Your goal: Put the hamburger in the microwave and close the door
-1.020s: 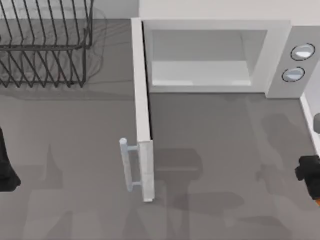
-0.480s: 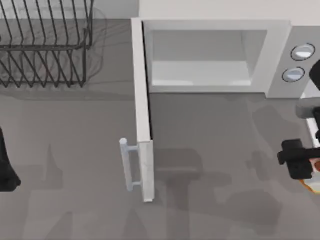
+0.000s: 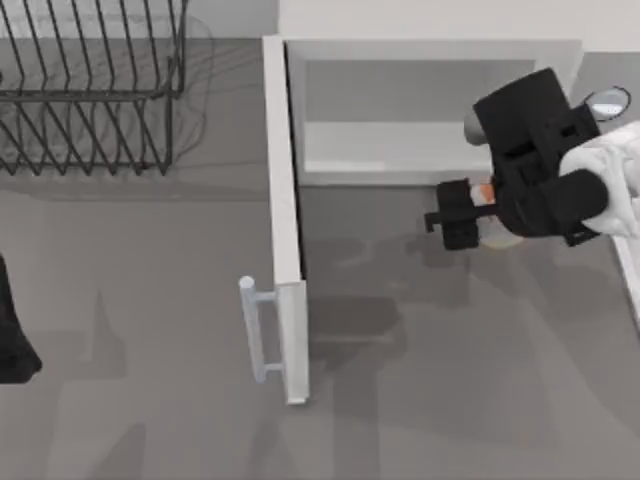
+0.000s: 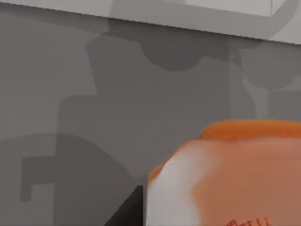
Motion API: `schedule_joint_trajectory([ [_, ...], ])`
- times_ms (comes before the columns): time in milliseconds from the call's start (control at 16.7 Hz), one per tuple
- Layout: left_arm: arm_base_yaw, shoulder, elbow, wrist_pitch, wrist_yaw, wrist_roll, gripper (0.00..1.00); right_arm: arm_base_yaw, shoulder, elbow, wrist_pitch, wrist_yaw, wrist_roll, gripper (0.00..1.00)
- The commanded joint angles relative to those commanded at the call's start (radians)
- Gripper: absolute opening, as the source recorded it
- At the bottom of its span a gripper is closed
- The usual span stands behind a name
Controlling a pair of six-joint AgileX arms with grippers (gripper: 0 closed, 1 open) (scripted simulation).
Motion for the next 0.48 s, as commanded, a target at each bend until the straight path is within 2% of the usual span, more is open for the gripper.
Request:
schedule_joint_trajectory([
  [300,0.0,0.0,0.0,0.0,0.0,0.0,1.0,0.083,0.226,0.058,0.492,0.164,-0.001,0.0],
  [480,0.0,0.0,0.0,0.0,0.0,0.0,1.0,0.121,0.328,0.08,0.715,0.243,-0.003,0.0],
])
